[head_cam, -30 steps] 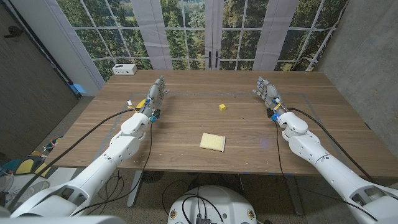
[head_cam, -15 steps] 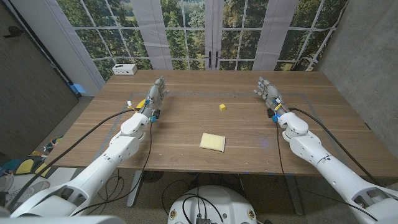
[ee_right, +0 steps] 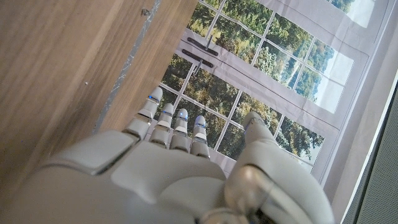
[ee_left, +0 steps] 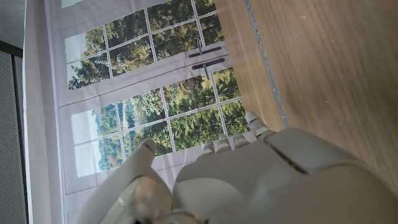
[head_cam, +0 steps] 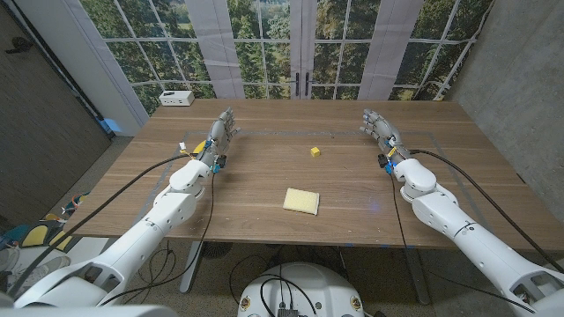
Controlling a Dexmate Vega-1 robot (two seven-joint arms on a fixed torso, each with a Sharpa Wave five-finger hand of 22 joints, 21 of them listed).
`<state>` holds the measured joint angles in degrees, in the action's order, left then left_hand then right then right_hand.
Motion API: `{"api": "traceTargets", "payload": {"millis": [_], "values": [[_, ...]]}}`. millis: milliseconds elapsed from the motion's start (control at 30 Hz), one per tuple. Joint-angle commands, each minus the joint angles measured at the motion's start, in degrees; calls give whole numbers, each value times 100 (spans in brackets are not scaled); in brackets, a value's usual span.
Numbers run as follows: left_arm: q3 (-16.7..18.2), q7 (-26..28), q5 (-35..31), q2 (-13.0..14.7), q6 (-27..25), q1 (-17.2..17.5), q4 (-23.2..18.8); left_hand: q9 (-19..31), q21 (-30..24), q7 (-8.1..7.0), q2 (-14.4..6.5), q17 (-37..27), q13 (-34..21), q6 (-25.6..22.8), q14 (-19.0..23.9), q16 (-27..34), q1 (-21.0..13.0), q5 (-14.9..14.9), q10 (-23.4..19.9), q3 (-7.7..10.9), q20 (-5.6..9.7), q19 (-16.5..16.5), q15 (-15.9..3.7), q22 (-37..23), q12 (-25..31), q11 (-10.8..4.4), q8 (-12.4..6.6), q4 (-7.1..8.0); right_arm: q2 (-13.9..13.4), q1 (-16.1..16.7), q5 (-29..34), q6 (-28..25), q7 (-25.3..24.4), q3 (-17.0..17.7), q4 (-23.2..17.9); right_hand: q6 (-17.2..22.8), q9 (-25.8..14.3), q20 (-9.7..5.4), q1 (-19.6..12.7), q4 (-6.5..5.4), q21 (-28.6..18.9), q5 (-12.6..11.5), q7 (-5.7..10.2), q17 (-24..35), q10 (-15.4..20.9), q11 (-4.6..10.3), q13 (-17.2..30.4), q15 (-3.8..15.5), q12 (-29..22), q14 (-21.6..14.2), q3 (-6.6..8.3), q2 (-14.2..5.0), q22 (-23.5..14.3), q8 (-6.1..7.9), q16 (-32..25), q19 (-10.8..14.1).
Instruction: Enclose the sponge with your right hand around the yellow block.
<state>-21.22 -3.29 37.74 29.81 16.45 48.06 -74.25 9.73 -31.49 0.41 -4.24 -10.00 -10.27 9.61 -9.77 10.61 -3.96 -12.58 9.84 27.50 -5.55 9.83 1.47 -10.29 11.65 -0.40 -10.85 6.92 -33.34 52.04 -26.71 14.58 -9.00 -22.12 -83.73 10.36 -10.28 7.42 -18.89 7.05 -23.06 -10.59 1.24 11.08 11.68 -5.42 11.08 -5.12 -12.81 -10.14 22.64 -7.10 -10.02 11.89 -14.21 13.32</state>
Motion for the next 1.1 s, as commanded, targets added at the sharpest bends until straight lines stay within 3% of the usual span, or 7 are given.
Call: {"api": "traceTargets", "payload": {"millis": [33,467,1100], "values": [[4,-150,31,58,10,-2,6,25,17,5,-49,-14,-33,528,-893,38,-26,-44,865,-1,-50,365,48,-6,33,48,-29,-25,-405,281,847,-519,-647,-83,-886,86,-27,37,-92,38,14,6,-11,30,94,-10,12,-8,-60,-83,23,15,-12,53,-35,23],[27,-412,126,123,55,4,87,27,30,12,-45,-14,-34,488,-871,37,-29,-44,825,-11,-70,332,70,-7,42,70,-26,-31,-730,568,1511,-1298,-998,-167,-1812,125,-29,41,-157,77,51,8,-5,37,116,15,17,26,-45,-88,41,-2,-14,42,-29,3],[13,-936,248,154,154,-130,376,29,63,17,-42,-15,-37,470,-867,26,-32,-45,815,-24,-85,327,70,-9,36,83,-11,-36,-1082,929,2536,-2870,-1434,-350,-3251,129,-31,52,-270,151,120,17,13,34,94,78,23,88,-3,-52,61,20,-16,6,7,-51]]}}
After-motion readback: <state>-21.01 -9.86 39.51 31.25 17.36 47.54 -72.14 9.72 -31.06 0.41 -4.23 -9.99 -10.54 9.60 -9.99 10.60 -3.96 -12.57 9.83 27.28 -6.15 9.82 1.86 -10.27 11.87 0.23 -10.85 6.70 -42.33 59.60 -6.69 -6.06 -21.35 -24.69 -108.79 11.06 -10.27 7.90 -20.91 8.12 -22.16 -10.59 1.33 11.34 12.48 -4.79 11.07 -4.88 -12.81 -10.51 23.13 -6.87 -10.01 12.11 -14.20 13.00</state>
